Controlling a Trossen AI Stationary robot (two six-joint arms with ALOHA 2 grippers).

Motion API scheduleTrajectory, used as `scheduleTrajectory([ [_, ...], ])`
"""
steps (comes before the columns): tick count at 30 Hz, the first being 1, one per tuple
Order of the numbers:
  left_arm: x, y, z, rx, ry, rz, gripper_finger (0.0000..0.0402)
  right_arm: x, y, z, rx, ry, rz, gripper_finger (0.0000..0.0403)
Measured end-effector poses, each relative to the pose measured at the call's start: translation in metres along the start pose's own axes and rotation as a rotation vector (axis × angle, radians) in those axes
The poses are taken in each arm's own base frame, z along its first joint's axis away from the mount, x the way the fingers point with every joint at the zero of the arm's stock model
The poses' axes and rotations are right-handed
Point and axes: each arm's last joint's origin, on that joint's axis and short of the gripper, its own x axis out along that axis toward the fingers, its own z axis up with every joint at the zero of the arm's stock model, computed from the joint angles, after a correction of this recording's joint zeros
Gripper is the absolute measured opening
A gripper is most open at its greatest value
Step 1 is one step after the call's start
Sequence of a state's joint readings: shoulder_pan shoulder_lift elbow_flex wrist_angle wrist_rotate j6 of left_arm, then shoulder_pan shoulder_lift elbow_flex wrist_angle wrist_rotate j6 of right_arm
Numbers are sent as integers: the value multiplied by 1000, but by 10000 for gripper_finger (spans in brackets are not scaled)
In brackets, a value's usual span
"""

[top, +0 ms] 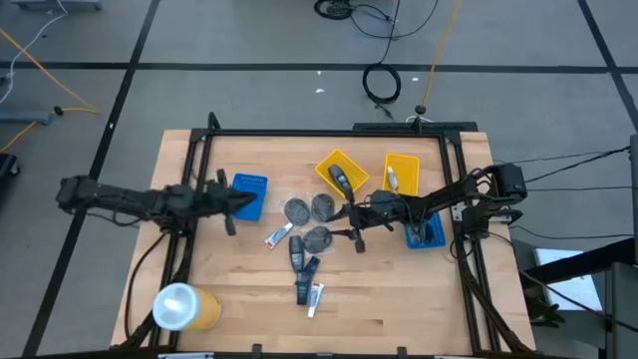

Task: Pick & Place Travel size toiletries
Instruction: Put the top white toothpaste into the right yellow bin

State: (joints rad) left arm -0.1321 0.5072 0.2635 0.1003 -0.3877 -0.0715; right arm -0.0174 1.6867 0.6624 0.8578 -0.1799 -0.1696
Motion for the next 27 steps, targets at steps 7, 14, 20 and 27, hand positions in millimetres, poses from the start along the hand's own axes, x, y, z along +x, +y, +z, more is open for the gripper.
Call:
scheduleTrajectory([
  [7,21,-19,35,10,457,48,12,0,2,-2,44,18,7,144],
  [14,52,-36,41,37,755,40,90,-6,10,-11,9,27,-64,143],
  [20,84,-41,18,-92,879,160,204,-16,10,-20,-8,15,-128,142],
  [27,114,-48,-18,-304,969,294,264,-25,10,-30,-8,18,-140,141],
])
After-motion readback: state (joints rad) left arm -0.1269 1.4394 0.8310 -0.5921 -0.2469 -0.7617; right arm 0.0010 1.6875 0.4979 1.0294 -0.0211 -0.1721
